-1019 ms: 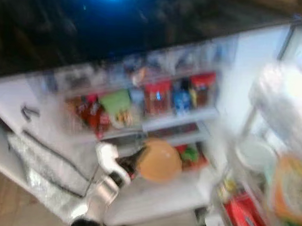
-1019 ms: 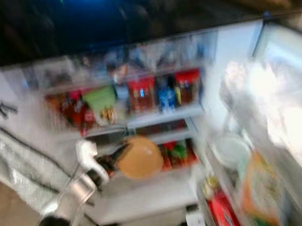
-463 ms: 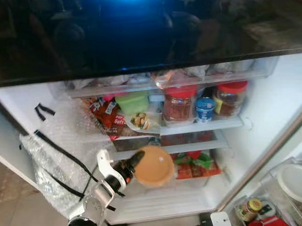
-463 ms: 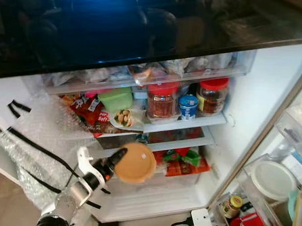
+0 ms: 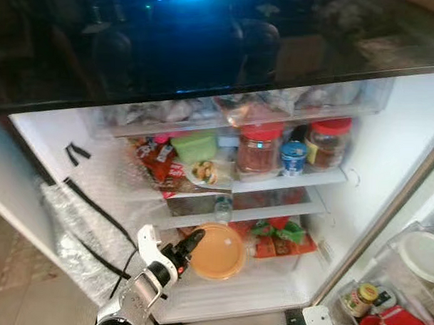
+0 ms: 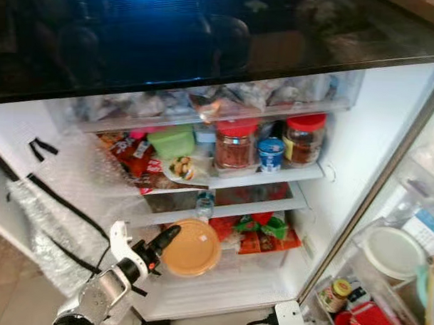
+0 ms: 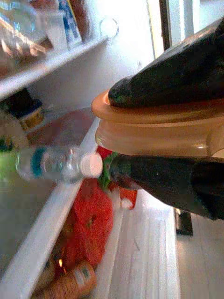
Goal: Restocking fridge
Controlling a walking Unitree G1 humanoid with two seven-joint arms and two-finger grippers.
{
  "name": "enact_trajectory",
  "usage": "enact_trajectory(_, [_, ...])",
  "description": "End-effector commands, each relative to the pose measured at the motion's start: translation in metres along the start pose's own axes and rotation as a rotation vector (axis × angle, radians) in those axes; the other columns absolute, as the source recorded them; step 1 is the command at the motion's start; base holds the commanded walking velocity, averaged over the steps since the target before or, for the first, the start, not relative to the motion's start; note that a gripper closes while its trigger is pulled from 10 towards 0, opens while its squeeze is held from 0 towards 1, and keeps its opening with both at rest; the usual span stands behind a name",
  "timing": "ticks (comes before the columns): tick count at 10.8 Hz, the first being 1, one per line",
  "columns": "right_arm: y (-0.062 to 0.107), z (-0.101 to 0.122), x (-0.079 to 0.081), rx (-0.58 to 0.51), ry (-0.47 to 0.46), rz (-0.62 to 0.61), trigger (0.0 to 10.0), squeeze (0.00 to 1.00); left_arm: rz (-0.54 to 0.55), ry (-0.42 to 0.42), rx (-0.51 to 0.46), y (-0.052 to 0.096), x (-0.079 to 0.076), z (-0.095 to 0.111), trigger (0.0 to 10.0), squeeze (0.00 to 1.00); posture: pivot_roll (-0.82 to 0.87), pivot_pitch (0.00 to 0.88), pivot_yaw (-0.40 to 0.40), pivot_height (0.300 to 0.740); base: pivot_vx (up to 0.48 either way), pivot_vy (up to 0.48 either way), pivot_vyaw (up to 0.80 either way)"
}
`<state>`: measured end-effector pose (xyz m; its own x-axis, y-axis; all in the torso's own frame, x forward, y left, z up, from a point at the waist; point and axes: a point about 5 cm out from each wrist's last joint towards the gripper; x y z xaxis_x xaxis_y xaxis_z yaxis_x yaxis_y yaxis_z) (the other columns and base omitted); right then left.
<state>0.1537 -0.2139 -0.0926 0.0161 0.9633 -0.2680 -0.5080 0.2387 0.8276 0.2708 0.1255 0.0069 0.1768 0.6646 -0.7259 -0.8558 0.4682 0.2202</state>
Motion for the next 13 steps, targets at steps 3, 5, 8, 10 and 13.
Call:
enact_trajectory(3, [0.0004, -0.0009, 0.0026, 0.0, 0.002, 0.012, 10.0, 0.0, 0.033, -0.006, 0.003, -0.008, 0.0026, 0.0022, 10.0, 0.0, -0.1, 0.001, 0.072, 0.74, 0.0, 0.0, 0.0])
enact_trajectory(5, [0.0004, -0.001, 0.0026, 0.0, -0.001, 0.014, 10.0, 0.0, 0.014, -0.02, 0.005, -0.0114, 0.0006, 0.003, 10.0, 0.0, -0.1, 0.001, 0.073, 0.74, 0.0, 0.0, 0.0])
enact_trajectory(8, [0.0004, -0.0006, 0.0031, 0.001, 0.001, 0.018, 10.0, 0.0, 0.004, -0.032, 0.004, -0.0106, 0.0016, 0.002, 10.0, 0.0, -0.1, 0.002, 0.073, 0.74, 0.0, 0.0, 0.0])
enact_trajectory(10, [0.0003, -0.0005, 0.0036, 0.001, 0.002, 0.02, 10.0, 0.0, -0.005, -0.039, 0.011, -0.0108, 0.0018, 0.0013, 10.0, 0.0, -0.1, 0.0, 0.073, 0.74, 0.259, 0.0, 0.0])
enact_trajectory(13, [0.0003, -0.0004, 0.0043, 0.003, 0.002, 0.023, 10.0, 0.0, -0.012, -0.046, 0.015, -0.0109, 0.0013, 0.0006, 10.0, 0.0, -0.09, 0.0, 0.075, 0.74, 0.285, 0.0, 0.0])
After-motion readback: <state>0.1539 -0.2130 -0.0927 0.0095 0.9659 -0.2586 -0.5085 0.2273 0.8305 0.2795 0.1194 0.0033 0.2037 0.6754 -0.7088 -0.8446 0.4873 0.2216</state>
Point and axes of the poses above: a point about 5 cm out from each wrist's last joint towards the gripper, its own y axis pointing back from the gripper into the wrist, its own z axis along the axis of the wrist's last joint, x = y × z, and after that the axes turned 8 degrees about -y, right-handed
